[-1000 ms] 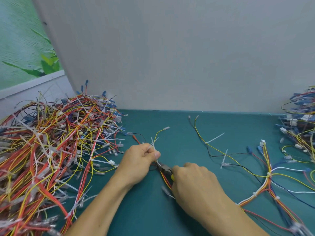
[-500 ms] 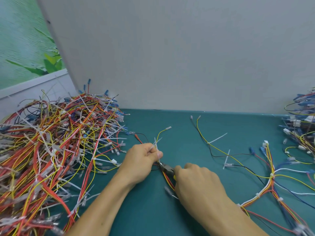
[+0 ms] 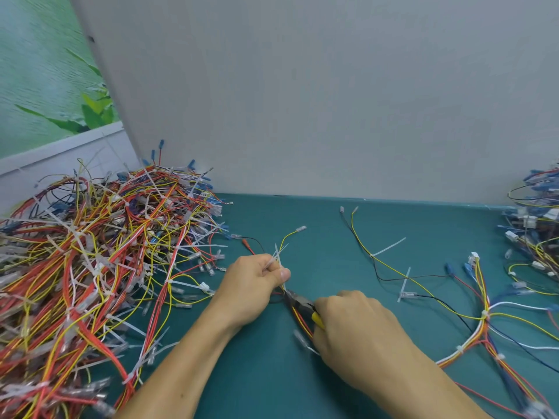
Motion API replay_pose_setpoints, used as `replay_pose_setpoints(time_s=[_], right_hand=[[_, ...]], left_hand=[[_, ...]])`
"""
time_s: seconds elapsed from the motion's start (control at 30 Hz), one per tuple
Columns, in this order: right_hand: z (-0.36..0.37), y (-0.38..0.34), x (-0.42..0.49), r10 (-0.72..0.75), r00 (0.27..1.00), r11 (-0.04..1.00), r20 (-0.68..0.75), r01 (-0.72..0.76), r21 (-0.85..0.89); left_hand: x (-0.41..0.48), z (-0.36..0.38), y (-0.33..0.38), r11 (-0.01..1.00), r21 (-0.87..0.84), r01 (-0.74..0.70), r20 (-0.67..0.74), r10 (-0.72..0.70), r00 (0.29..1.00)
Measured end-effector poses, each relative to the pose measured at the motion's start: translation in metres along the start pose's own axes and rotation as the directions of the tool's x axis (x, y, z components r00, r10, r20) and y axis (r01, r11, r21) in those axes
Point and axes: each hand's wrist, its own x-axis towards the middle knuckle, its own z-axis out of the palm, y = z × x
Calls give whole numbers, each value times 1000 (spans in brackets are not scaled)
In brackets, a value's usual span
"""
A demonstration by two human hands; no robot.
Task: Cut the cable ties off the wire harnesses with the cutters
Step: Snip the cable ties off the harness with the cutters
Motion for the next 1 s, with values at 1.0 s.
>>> replay_pose_setpoints(time_s=[1.0], right_hand=[[13, 7, 8, -69, 994, 991, -88, 59, -117]], left_hand=[[-1, 0, 3, 1000, -8, 4, 25, -3, 1000]])
